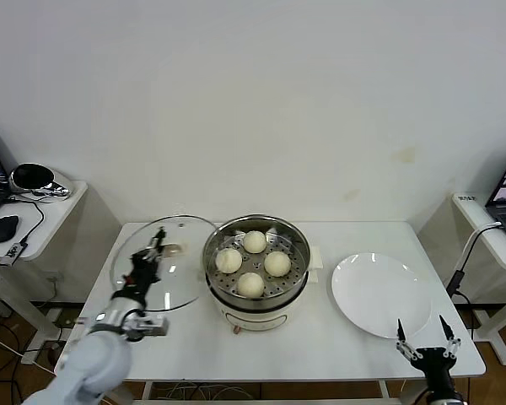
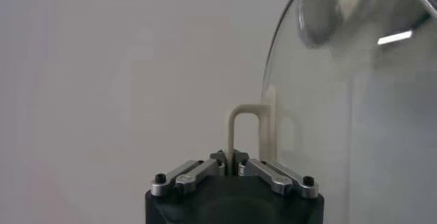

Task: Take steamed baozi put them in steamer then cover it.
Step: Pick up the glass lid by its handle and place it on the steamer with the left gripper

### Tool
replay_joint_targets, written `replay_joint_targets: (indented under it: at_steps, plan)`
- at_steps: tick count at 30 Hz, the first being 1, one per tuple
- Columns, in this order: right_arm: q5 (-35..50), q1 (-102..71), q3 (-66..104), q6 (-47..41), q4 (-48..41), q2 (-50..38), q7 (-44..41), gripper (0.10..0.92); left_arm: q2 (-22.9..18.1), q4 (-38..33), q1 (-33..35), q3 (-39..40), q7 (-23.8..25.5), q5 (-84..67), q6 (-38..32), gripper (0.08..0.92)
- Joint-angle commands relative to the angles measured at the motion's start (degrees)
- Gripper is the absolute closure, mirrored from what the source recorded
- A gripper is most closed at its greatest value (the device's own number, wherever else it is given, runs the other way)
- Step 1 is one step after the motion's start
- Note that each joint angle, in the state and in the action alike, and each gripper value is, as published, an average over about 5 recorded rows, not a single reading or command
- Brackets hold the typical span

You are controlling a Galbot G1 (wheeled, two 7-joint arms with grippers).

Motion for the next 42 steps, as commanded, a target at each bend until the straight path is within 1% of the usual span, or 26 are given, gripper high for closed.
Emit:
replay_joint_targets:
  at_steps: [1, 6, 13, 28, 42]
  plan:
    - [-4.3, 0.6, -0.6, -0.2, -0.4, 2.7, 0.4, 0.203, -11.8, 4.4, -20.0, 22.7, 9.1, 10.9, 12.3, 0.866]
    - [-4.6, 0.7, -0.7, -0.1, -0.9, 2.9, 0.4, 0.203, -15.2, 7.5, -21.7, 24.7, 11.1, 15.2, 12.8, 0.866]
    - [-5.1, 0.5, -0.7, 0.3, -1.3, 2.8, 0.4, 0.203, -17.3, 11.3, -22.9, 26.9, 10.6, 16.7, 11.7, 0.866]
    - [-3.5, 0.1, -1.3, 0.4, -1.5, 2.3, 0.2, 0.203, -19.4, 16.3, -22.5, 26.8, 8.5, 17.9, 9.2, 0.866]
    - [-3.0, -0.3, -1.6, 0.5, -1.9, 2.2, -0.1, 0.203, -20.5, 17.8, -21.8, 26.4, 7.7, 17.7, 8.3, 0.866]
